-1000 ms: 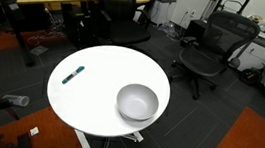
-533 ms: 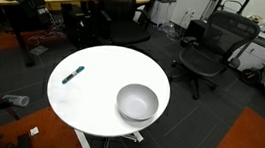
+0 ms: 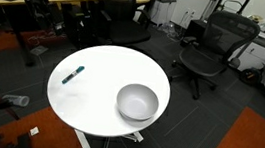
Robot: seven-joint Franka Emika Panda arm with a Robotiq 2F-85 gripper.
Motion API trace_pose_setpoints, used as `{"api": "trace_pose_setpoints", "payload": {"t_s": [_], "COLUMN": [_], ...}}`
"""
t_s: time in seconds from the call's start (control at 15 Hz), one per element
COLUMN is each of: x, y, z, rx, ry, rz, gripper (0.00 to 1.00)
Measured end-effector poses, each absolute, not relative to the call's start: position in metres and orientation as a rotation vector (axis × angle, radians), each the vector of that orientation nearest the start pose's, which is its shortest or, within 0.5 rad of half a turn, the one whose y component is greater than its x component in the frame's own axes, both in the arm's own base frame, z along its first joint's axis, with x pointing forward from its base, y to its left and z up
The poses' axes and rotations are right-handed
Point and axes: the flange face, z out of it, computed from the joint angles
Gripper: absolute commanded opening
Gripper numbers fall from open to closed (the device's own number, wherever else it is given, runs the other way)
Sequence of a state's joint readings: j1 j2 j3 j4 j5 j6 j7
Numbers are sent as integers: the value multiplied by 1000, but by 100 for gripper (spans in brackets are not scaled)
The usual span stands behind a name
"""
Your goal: Pick the pen and put it in the bowl
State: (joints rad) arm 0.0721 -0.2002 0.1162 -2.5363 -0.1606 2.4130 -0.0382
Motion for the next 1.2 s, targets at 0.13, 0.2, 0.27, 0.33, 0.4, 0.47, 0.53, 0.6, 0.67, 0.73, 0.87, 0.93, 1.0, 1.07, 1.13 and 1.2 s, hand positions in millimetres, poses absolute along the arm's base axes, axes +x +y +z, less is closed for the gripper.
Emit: {"api": "trace_pose_setpoints", "payload": {"t_s": [0.13,0.2,0.27,0.33,0.4,0.47,0.53,0.6,0.67,0.73,0.87,0.93,1.0,1.07,1.13,1.2], "x": [447,449,451,453,454,456,457,459,461,463,468,471,473,476,478,481], "y": [86,87,88,89,89,90,90,90,89,88,86,84,82,79,77,75], "z": [334,326,317,309,302,294,288,281,274,268,255,247,240,234,227,222], "rx": [-3207,-3201,-3195,-3190,-3186,-3183,-3180,-3178,-3176,-3173,-3171,-3173,-3176,-3177,-3179,-3181], "ry": [-572,-579,-583,-586,-590,-597,-604,-609,-610,-610,-616,-625,-630,-632,-636,-642], "rz": [-140,-137,-132,-126,-122,-116,-113,-109,-102,-98,-90,-77,-63,-51,-41,-33], "gripper": [100,100,100,100,100,100,100,100,100,100,100,100,100,100,100,100]}}
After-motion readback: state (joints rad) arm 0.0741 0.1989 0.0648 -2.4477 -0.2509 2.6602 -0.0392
